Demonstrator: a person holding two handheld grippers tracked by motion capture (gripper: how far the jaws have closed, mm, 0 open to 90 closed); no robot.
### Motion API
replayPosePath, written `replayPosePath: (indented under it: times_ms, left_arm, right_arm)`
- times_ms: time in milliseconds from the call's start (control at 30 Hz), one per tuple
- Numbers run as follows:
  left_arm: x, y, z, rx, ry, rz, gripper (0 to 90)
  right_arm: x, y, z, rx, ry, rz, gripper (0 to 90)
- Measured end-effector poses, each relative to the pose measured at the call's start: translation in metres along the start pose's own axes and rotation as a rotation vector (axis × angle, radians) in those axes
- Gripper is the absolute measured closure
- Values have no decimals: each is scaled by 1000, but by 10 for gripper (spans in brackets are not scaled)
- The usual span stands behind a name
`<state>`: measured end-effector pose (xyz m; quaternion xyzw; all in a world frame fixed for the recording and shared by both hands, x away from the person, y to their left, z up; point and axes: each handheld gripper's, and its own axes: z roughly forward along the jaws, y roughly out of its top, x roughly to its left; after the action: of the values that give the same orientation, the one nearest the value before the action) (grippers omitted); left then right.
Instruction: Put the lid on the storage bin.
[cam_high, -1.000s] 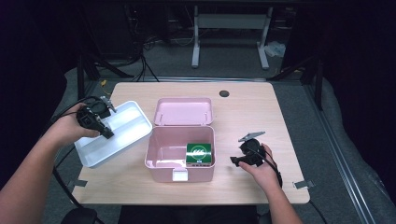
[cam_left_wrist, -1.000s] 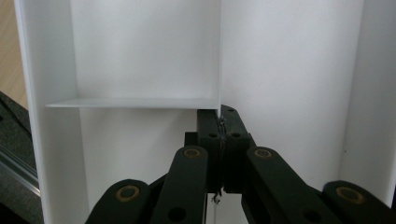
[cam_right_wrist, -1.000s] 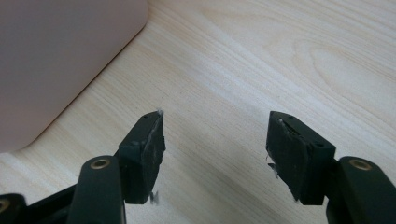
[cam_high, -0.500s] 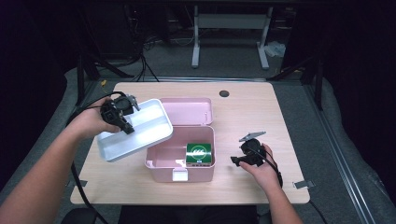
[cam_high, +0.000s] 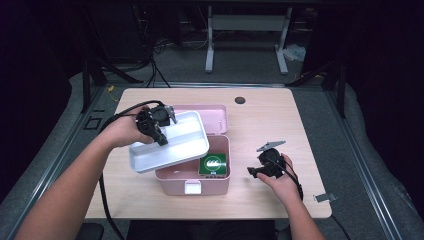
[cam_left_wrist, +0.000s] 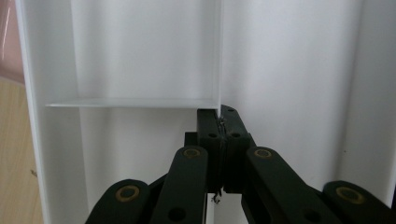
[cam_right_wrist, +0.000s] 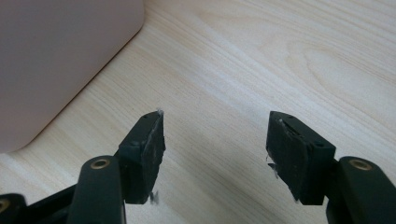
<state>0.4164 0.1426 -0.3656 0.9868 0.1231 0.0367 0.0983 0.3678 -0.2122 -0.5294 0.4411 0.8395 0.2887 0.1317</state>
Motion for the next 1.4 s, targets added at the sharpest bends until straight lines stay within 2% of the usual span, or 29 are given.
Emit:
replayPosePath:
  times_ms: [367,600,867,967,1400]
  left_arm:
    - [-13,30,15,23,-14,102,893]
    - [-21,44,24,19,-21,157,893]
    - [-25,51,35,32,-34,199,892]
    - [-26,52,40,28,-53,219,892]
    - [-26,54,56,29,-74,226,891]
  right_arm:
    - [-1,-1,0,-1,7,2,365]
    - [-1,-1,0,0,9,6,365]
    - [-2,-1,1,3,11,4,365]
    - [-1,-1,1,8,13,5,365]
    - [-1,-1,2,8,13,-1,365]
